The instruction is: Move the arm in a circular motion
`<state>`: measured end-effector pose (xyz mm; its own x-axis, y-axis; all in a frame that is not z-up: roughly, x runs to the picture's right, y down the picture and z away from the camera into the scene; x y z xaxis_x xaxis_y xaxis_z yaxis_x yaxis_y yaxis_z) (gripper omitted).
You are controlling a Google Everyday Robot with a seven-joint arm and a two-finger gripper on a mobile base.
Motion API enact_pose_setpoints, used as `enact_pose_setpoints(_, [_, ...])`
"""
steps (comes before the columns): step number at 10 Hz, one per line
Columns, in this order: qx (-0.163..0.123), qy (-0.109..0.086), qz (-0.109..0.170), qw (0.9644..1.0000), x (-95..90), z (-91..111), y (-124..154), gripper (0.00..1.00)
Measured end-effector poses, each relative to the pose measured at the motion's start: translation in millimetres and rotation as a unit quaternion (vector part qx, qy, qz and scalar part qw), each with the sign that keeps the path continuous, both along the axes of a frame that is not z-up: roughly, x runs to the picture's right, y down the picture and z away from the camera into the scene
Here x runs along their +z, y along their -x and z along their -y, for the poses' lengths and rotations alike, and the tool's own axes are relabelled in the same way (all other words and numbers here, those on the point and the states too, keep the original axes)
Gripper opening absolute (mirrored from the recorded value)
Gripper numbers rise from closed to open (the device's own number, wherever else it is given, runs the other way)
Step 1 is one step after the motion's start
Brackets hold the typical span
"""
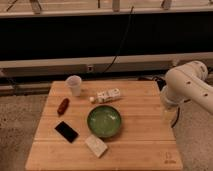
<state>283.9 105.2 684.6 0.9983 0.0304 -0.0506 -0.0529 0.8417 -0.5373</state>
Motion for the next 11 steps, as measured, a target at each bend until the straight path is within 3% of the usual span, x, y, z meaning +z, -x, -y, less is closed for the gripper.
enact_pose_setpoints(4, [-0.024,0.005,0.008,0.9997,28.7,29.7,37.9,0.80])
enact_pose_setpoints(11, [-0.071,0.003,0.025,0.9972,53.5,56.4,74.4,0.80])
